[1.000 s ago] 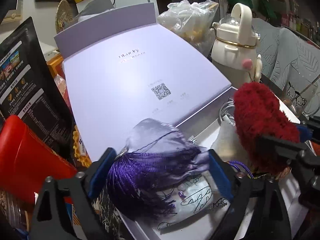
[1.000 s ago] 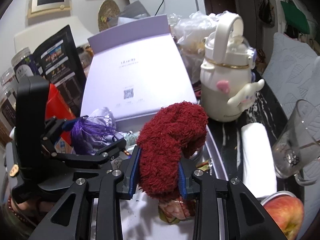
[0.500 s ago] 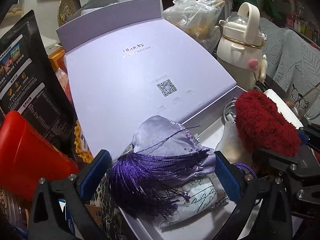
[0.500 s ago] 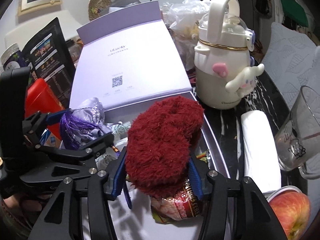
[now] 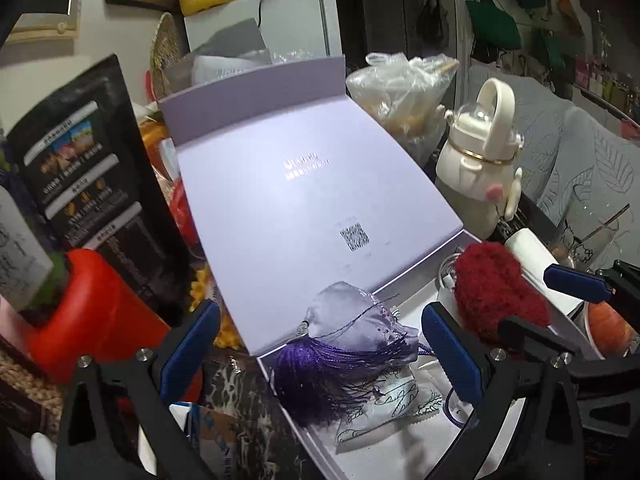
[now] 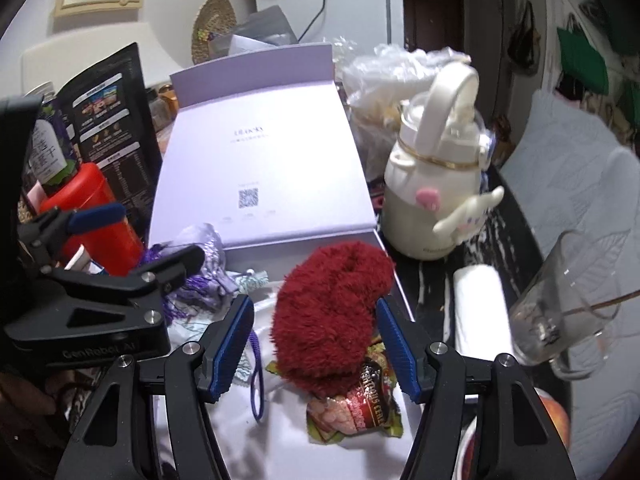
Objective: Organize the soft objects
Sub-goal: 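Open both tools to release the items and withdraw from the box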
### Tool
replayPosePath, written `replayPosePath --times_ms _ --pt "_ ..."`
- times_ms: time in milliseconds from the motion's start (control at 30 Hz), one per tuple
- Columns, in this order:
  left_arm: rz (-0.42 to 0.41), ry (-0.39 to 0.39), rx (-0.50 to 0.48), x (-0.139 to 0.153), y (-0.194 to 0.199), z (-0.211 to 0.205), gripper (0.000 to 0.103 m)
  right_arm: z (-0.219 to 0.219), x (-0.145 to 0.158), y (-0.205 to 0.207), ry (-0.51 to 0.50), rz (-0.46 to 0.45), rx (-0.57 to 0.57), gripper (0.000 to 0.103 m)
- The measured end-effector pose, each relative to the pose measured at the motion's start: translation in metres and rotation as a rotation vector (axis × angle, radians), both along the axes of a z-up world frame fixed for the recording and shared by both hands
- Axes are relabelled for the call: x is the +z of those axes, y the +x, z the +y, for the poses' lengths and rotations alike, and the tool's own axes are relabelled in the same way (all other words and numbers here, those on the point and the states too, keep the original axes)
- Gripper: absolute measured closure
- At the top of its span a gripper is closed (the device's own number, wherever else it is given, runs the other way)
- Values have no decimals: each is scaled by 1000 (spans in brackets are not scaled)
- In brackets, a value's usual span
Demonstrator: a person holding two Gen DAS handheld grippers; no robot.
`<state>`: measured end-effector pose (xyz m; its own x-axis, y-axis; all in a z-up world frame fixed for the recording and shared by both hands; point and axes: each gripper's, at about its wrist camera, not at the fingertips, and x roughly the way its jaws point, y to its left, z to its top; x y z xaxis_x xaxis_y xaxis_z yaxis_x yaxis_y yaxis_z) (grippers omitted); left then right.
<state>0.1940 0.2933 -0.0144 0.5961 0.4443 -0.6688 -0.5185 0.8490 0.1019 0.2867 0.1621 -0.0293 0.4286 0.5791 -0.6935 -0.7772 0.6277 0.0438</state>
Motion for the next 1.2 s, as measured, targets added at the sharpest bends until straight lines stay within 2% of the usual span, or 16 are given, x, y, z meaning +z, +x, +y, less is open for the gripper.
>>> replayPosePath --times_ms 167,400,833,1000,1200 --pt "-16 21 2 20 -16 -6 1 -5 23 -16 20 -29 2 39" --pt "-87 47 19 61 -51 -16 1 -20 64 -49 65 -102 -1 39" --pt "-201 118 17 128 -124 -60 1 -64 132 -124 144 -243 -13 36" --pt "-235 131 -5 143 -151 -81 1 -85 147 -152 162 -279 -27 34" --pt "-252 123 -37 149 -176 -104 1 -112 155 -179 182 -308 -76 31"
